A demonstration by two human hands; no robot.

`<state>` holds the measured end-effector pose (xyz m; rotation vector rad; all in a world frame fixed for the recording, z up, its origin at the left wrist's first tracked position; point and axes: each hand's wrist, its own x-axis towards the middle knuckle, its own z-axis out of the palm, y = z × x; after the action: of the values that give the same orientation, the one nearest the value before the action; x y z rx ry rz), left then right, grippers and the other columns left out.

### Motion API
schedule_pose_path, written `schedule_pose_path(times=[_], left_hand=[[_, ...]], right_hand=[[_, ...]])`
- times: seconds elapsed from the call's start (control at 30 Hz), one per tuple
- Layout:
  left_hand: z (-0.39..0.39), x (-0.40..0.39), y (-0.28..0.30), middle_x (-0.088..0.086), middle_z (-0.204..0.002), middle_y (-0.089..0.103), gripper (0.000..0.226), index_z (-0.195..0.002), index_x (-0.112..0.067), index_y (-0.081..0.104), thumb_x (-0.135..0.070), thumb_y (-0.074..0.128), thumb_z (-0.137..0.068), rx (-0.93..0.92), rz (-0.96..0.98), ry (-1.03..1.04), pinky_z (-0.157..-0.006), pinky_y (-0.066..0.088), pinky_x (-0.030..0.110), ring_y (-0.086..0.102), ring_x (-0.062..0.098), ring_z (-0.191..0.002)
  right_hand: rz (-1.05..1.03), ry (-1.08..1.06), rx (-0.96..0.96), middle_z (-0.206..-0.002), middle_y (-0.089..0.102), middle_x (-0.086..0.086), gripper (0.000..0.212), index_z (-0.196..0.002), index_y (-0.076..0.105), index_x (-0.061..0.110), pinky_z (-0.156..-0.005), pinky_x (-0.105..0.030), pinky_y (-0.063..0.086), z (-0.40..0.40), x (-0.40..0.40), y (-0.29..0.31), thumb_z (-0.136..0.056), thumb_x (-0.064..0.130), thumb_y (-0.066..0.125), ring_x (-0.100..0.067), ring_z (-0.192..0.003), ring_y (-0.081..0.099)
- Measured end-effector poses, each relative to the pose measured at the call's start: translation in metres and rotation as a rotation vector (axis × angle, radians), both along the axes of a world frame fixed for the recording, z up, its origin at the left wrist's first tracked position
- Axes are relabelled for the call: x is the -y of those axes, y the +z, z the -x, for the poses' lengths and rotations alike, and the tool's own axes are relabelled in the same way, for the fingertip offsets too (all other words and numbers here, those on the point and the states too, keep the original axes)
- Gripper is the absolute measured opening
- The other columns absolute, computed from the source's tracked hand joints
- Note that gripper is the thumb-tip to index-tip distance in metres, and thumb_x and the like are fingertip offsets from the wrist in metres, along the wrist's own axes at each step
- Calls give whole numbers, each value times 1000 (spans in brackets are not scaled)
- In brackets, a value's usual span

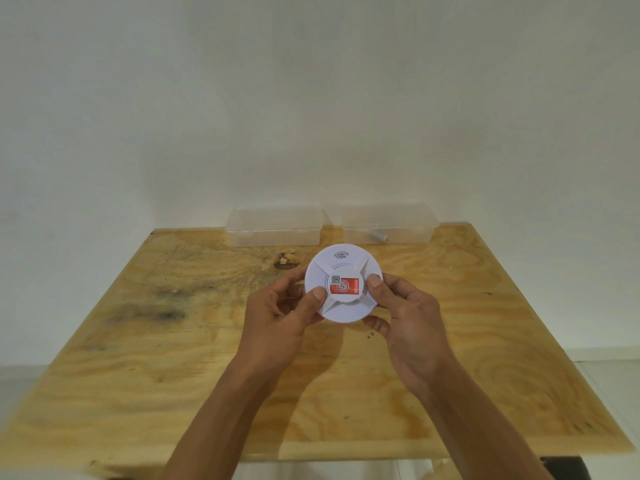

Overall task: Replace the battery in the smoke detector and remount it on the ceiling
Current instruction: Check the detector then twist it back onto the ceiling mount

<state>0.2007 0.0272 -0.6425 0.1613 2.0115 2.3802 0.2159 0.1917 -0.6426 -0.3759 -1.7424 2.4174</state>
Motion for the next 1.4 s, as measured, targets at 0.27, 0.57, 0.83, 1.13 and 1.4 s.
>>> schedule_pose_path(times=[0.27, 0.57, 0.83, 1.13, 1.4], left_hand=[[0, 0, 1, 6, -92, 80, 35, -124, -13, 69, -3, 69, -91, 1, 0, 10, -74, 61, 27, 76, 14, -82], [1, 0, 2, 3, -92, 80, 34, -121, -16, 70, -3, 69, -90, 3, 5, 10, -73, 60, 24, 76, 13, -83], [2, 3, 3, 1, -91, 80, 34, -124, -15, 70, -7, 69, -91, 6, 4, 17, -76, 61, 27, 76, 13, -81], [5, 3, 4, 4, -97, 80, 34, -123, -17, 70, -9, 71, -90, 3, 29, 37, -75, 60, 30, 75, 15, -83], [4, 1, 8, -2, -89, 80, 29, -112, -23, 73, -5, 71, -89, -3, 21, 34, -69, 59, 22, 72, 8, -73]], right_hand=[[-13, -12, 7, -87, 77, -2, 12, -93, 76, 14, -76, -40, 49, 1, 2, 1, -90, 21, 67, -19, -82, 68], [-15, -16, 21, -87, 77, -1, 12, -93, 77, 15, -71, -37, 49, 2, 3, 0, -90, 22, 67, -17, -80, 68], [20, 112, -46, -105, 76, -11, 23, -112, 70, 6, -80, -38, 57, 0, -6, 5, -90, 12, 65, -25, -95, 73], [87, 107, -69, -109, 74, -15, 27, -113, 68, 3, -78, -35, 58, -1, -7, 2, -87, 6, 67, -30, -100, 72], [121, 115, -77, -109, 74, -17, 33, -114, 67, 1, -74, -32, 59, -2, -9, 3, -82, 9, 69, -31, -100, 72]])
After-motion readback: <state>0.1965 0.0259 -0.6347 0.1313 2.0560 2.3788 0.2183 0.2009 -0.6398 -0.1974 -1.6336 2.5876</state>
